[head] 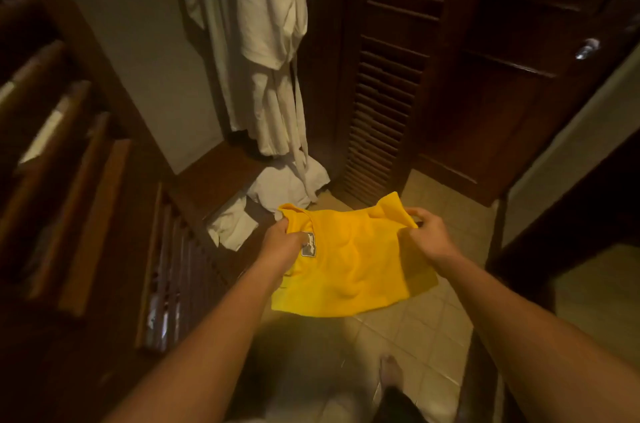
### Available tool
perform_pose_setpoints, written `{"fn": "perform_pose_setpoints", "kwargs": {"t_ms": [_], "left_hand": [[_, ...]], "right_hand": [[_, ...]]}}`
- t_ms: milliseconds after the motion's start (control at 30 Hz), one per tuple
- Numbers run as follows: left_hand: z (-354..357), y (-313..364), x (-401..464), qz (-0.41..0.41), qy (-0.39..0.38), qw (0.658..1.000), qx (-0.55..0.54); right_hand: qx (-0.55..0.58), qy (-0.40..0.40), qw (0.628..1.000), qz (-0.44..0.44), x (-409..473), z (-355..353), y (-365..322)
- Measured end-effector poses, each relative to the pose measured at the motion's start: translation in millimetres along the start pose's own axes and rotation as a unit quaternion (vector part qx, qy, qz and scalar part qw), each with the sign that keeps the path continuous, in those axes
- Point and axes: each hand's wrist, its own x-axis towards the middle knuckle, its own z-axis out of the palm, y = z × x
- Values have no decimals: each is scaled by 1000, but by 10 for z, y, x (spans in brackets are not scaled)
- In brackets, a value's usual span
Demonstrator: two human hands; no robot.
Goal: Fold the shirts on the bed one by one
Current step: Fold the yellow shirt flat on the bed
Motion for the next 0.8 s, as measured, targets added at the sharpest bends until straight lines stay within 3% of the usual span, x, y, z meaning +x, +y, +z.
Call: {"fn": "perform_pose_setpoints", "kwargs": {"t_ms": [333,800], "left_hand": [[662,872,1110,-24,95,993,-60],[-267,1063,2191,-84,279,942,-165]], "right_hand": [[-37,-114,991,-61,2117,-629,-580],[-65,-265,949,-158,3539,753,-1772]]}}
